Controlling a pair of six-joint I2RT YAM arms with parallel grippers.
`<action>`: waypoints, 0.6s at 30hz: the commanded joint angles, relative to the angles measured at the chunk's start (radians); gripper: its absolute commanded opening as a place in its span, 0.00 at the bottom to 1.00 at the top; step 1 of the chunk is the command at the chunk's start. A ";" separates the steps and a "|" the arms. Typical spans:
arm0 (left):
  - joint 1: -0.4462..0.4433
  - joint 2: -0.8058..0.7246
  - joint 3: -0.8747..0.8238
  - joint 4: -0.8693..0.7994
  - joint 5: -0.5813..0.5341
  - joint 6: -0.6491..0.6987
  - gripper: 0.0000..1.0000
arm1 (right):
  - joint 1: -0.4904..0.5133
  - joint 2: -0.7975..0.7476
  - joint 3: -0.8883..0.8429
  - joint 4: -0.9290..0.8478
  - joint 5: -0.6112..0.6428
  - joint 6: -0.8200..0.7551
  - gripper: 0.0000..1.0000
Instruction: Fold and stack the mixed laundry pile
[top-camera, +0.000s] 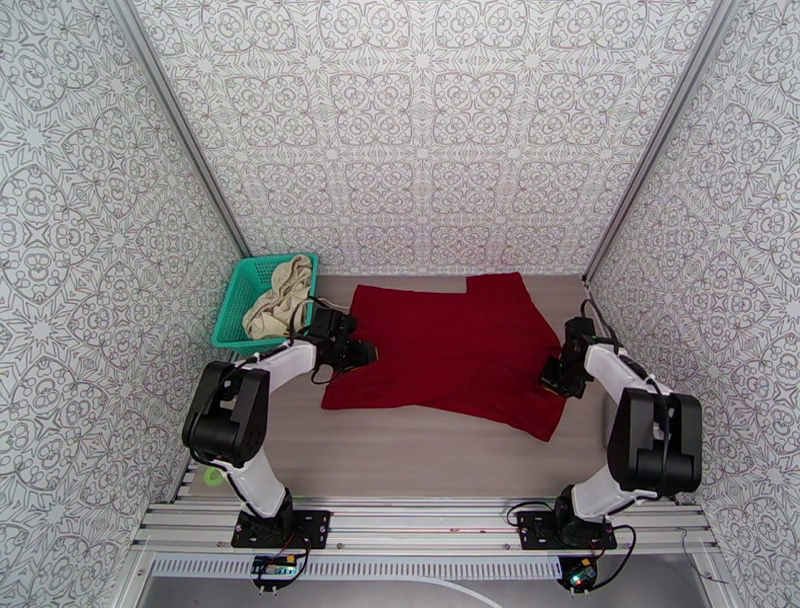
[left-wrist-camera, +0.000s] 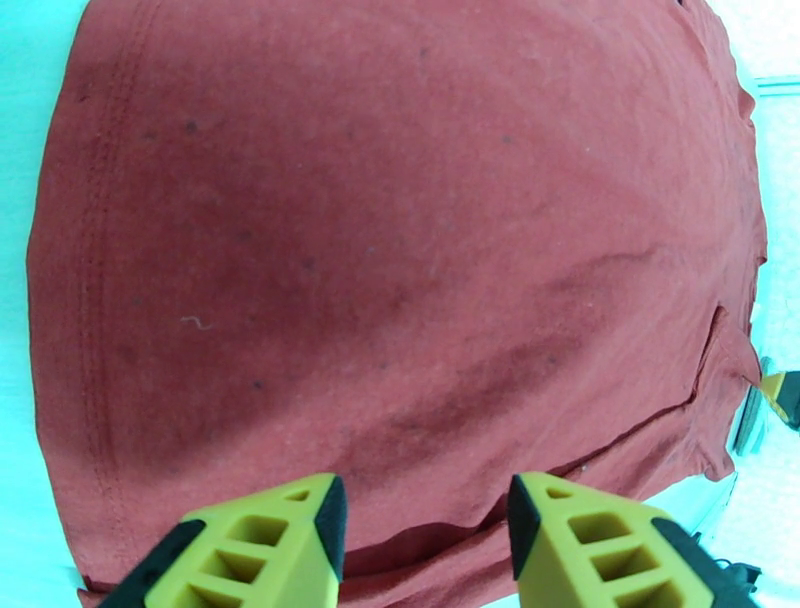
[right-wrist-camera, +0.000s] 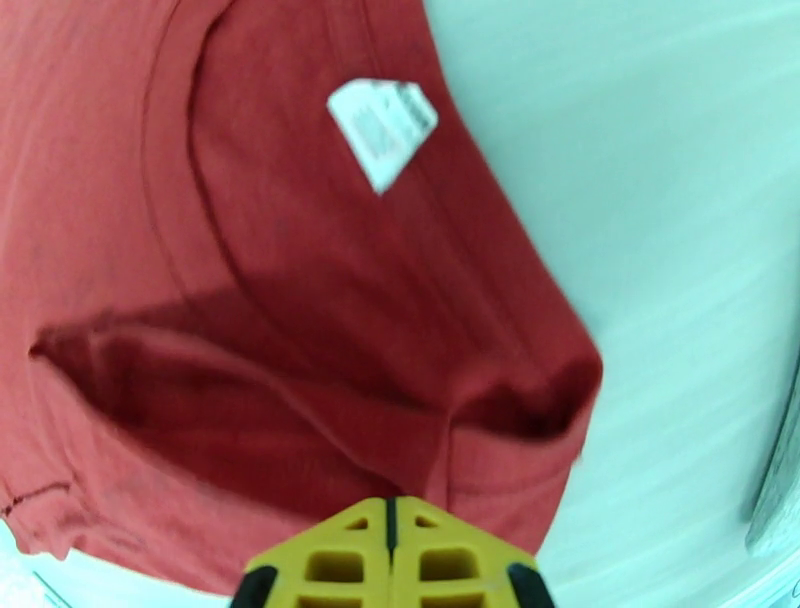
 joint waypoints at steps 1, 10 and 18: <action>0.022 -0.025 -0.024 0.014 0.024 -0.004 0.49 | -0.004 -0.149 -0.008 -0.107 -0.057 -0.016 0.00; 0.072 -0.040 -0.051 0.031 0.036 0.007 0.49 | 0.000 -0.504 -0.078 -0.325 -0.142 0.049 0.00; 0.084 -0.143 -0.114 -0.053 -0.021 0.031 0.50 | -0.019 -0.347 -0.100 -0.127 -0.029 0.073 0.38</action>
